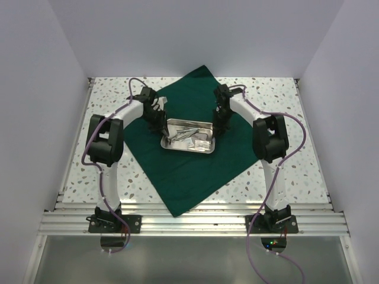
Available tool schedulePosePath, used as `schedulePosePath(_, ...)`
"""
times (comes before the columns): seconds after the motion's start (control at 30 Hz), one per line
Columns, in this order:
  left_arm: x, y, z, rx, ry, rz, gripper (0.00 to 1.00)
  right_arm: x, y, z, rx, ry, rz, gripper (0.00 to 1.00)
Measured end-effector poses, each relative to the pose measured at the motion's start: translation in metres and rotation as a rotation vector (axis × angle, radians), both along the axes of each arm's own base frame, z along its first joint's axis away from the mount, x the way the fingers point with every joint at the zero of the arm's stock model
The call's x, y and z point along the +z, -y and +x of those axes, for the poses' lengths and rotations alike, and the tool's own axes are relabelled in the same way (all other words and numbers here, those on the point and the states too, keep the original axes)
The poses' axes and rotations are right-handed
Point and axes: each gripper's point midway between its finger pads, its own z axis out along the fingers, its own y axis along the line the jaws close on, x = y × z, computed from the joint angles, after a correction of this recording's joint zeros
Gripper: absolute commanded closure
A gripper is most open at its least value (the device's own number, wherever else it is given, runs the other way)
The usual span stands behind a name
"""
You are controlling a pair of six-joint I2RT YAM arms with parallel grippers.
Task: Prepare the surgical pack
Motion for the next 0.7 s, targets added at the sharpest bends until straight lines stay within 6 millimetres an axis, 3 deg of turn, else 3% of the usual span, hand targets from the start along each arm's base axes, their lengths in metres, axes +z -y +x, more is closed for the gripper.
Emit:
schedulePosePath(0.1, -0.002, -0.001, 0.001, 0.002, -0.002, 0.001, 0.52, 0.000, 0.000, -0.001, 0.003, -0.002, 0.003, 0.93)
schedulePosePath(0.23, -0.002, -0.004, 0.004, 0.016, 0.003, -0.002, 0.49, 0.000, -0.001, -0.001, 0.007, -0.005, 0.005, 0.91)
schedulePosePath(0.4, -0.002, -0.014, 0.012, 0.046, 0.010, -0.001, 0.35, -0.001, -0.001, -0.004, 0.011, -0.013, 0.005, 0.77)
schedulePosePath(0.63, 0.001, -0.018, 0.020, 0.060, 0.027, -0.002, 0.33, -0.002, -0.002, -0.009, 0.021, -0.028, 0.001, 0.63)
schedulePosePath(0.7, 0.001, -0.017, 0.025, 0.060, 0.033, -0.003, 0.32, -0.002, -0.002, -0.010, 0.021, -0.029, 0.004, 0.54)
